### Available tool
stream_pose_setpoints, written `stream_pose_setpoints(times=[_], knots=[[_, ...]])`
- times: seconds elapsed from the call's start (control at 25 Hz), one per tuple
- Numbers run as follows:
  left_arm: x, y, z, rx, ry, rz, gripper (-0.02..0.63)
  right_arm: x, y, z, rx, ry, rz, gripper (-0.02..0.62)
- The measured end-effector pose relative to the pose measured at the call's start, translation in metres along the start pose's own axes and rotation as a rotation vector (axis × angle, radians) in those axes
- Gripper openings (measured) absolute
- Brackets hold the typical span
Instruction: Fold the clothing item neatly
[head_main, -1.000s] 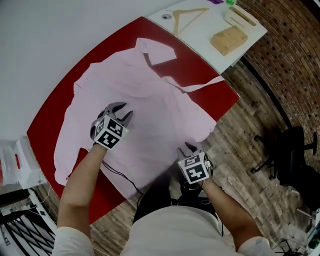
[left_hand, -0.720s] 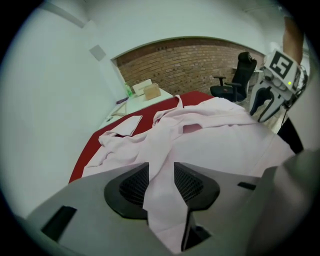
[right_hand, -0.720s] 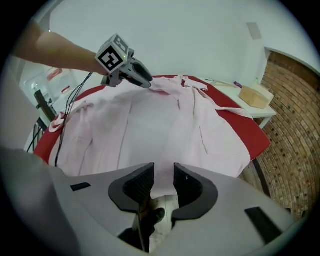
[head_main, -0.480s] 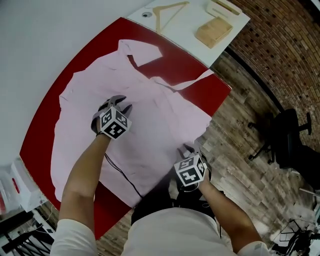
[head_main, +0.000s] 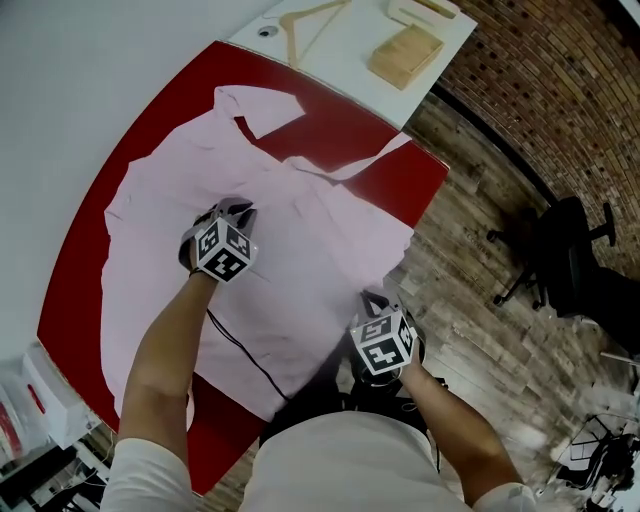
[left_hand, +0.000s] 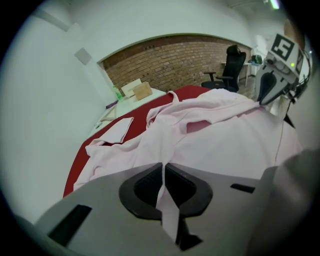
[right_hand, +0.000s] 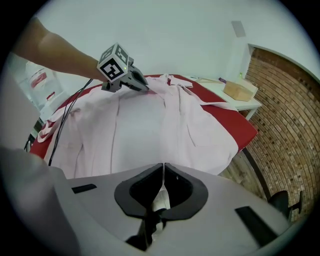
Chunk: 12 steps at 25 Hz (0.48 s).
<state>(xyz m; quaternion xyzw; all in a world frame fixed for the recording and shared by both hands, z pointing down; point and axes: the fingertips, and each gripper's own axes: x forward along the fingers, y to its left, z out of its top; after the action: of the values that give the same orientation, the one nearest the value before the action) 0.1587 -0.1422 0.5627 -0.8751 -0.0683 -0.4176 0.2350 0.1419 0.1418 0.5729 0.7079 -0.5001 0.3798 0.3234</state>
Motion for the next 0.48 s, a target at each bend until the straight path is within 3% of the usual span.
stream_pose_setpoints(times=[0.24,0.48], knots=[[-0.032,0.011,-0.005,-0.04,-0.068,0.044,0.012,-0.022,-0.016,-0.008,-0.009,-0.024,-0.028,0.023],[-0.063,0.009,-0.023,-0.012,-0.086,0.065,0.011,-0.038,-0.015,-0.025,-0.02,-0.022,-0.01,0.023]])
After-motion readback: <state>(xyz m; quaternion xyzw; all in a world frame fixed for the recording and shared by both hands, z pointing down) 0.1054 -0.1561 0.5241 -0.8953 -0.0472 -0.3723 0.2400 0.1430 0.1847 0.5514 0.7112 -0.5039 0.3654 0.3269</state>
